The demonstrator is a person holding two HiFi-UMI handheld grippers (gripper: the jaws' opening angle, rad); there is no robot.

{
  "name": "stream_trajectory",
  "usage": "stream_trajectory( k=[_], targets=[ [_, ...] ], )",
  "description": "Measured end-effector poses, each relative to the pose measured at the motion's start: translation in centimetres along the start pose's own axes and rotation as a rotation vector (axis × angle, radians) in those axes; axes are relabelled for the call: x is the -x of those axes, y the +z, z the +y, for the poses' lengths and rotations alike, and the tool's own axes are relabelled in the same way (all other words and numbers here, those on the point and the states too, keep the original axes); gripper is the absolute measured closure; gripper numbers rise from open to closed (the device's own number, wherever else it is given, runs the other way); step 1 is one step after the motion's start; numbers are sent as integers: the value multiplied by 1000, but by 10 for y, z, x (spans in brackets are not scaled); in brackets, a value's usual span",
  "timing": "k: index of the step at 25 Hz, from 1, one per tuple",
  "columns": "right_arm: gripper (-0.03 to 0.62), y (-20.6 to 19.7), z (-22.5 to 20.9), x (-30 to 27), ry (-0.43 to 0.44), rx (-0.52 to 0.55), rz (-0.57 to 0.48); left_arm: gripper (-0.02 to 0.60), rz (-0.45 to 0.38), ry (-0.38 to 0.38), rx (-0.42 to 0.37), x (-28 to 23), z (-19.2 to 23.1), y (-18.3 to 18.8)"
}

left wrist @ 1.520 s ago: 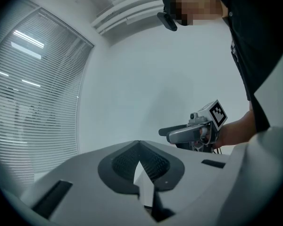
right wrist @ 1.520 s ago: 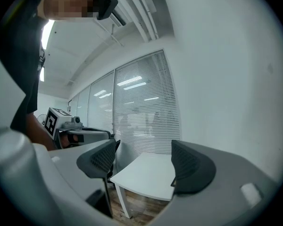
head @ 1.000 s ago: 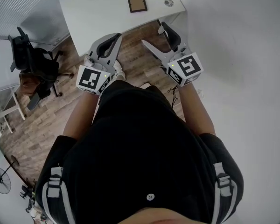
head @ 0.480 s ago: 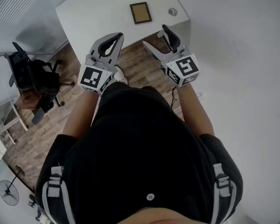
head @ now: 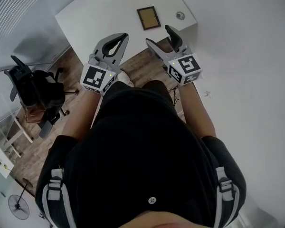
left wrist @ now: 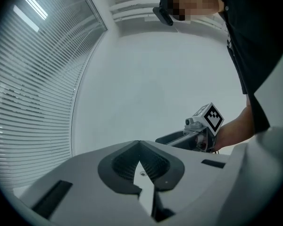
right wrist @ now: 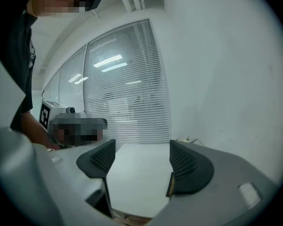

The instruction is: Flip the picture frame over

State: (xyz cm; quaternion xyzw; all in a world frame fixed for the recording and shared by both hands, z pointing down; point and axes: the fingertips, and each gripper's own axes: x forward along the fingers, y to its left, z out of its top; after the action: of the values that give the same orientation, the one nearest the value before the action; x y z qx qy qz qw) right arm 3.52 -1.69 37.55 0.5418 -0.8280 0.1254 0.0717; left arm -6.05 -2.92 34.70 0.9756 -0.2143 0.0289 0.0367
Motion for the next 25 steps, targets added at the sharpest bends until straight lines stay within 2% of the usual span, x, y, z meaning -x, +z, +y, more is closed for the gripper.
stream_trajectory(
  k=[7,17,25],
  targets=[
    [226,-14,-1,-29,-34,-22,44,574,4,-17,26,-1,26,-8],
    [227,-32,-42,-82,-78,-46,93,574,-2,-8,29,-19,49,-16],
    [247,-65,-84,-128,-113,-59,166,574,-7,53,25,-42,76,-23]
  ],
)
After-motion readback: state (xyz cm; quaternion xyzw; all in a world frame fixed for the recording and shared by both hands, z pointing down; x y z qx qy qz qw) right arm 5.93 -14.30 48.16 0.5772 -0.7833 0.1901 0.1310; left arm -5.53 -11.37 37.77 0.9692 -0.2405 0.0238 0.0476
